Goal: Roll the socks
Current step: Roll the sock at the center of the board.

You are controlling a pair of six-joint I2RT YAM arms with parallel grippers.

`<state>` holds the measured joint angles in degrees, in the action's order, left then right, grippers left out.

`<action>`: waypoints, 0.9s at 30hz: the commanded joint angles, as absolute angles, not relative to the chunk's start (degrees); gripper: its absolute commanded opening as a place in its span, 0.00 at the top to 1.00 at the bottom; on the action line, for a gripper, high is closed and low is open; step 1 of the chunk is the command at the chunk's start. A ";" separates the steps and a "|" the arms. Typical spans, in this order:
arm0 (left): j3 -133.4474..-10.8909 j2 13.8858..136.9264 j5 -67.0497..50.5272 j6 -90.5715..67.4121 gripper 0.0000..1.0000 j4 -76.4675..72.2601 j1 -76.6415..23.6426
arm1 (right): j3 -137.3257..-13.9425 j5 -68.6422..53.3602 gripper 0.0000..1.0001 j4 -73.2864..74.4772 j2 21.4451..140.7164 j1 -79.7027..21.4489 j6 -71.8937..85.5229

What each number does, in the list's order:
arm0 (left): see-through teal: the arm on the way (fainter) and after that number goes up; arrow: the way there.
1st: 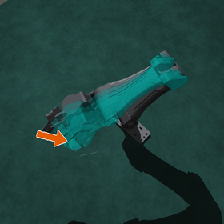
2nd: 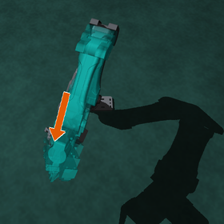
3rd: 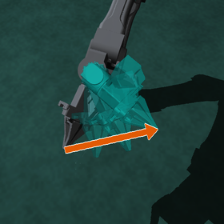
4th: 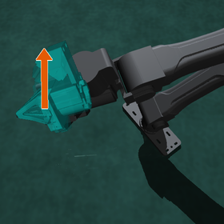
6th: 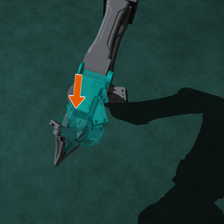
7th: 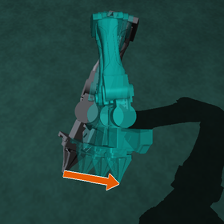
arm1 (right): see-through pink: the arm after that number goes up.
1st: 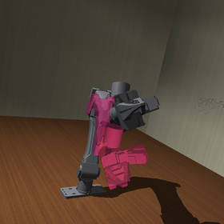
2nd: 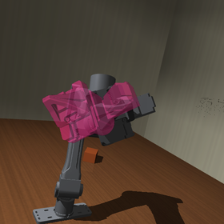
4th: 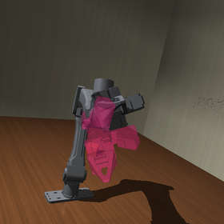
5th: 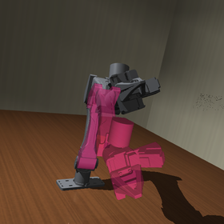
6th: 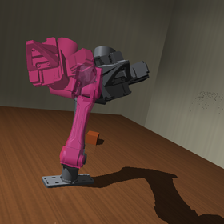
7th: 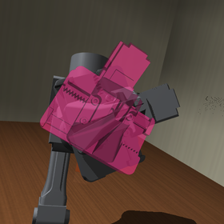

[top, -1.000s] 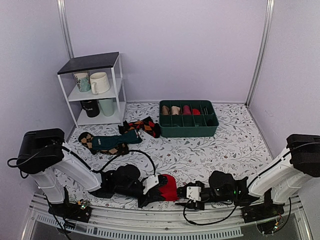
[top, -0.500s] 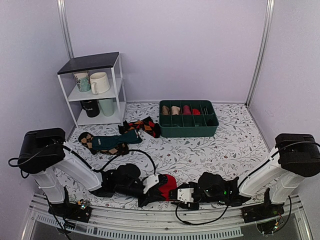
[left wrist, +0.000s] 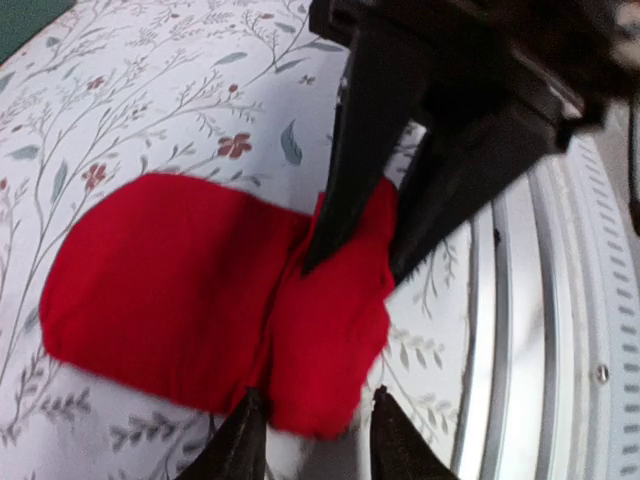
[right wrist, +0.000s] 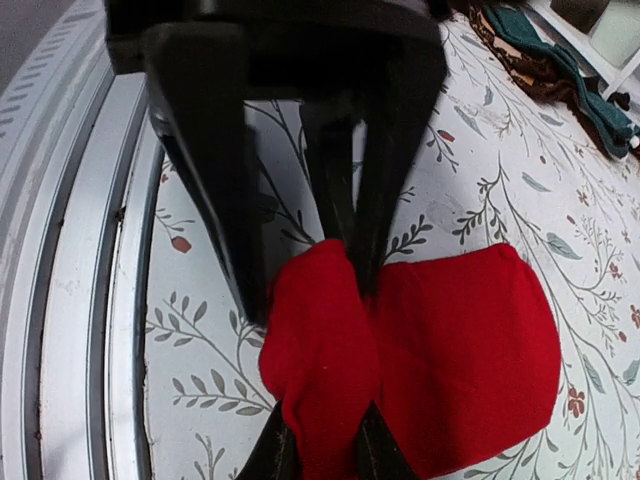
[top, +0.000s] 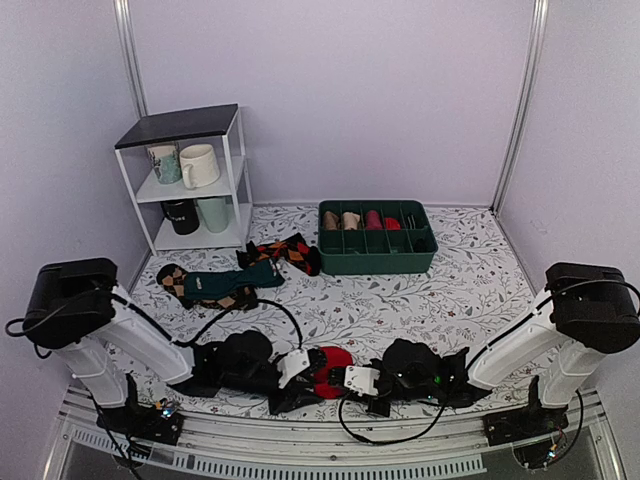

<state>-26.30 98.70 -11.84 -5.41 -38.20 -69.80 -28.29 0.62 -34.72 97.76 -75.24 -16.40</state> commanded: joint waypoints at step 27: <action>-22.71 95.98 0.00 16.11 0.55 -44.54 -78.09 | -43.21 -34.13 0.89 1.58 108.42 -63.81 1.74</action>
